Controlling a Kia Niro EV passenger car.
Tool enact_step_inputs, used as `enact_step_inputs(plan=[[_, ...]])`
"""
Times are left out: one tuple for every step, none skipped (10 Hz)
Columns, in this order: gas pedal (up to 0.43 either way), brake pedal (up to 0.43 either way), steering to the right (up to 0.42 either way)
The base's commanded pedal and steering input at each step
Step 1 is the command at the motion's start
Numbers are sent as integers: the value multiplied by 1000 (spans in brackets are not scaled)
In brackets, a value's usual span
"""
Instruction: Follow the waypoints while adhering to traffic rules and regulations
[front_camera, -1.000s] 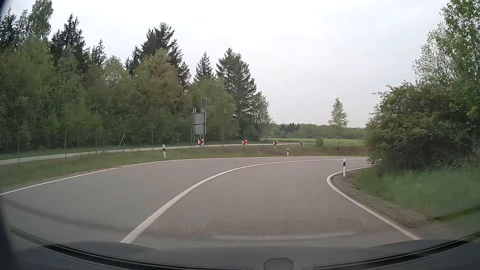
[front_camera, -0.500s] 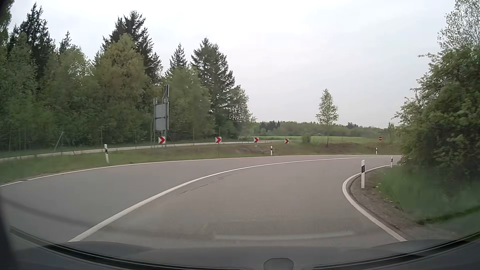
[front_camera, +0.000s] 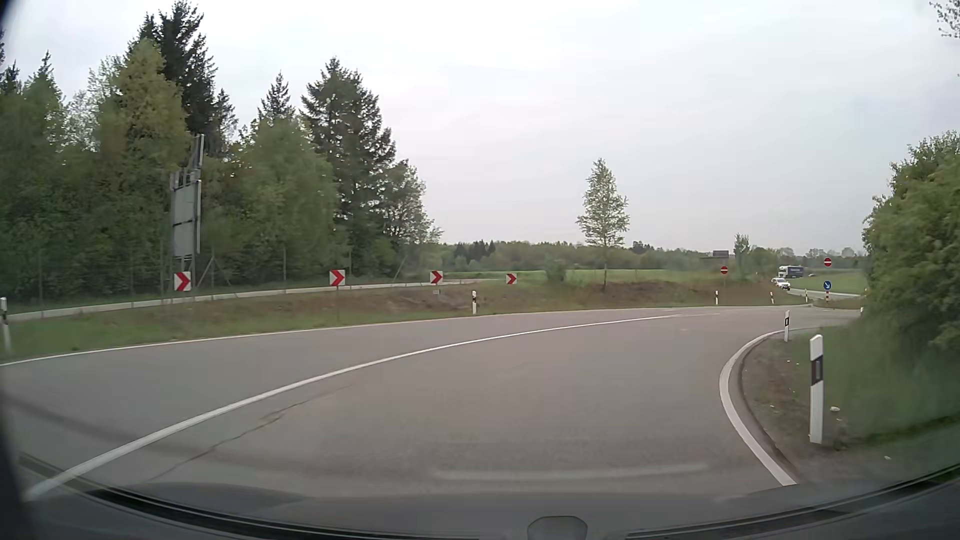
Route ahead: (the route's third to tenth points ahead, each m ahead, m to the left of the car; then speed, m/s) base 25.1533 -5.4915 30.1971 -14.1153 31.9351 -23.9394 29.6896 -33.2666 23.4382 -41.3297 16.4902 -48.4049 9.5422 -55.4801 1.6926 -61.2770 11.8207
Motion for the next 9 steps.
enact_step_inputs(plan=[[0, 171, 113], [0, 171, 120], [0, 171, 124], [0, 171, 129], [0, 171, 131], [0, 171, 135], [0, 171, 139], [0, 177, 143], [0, 177, 146]])
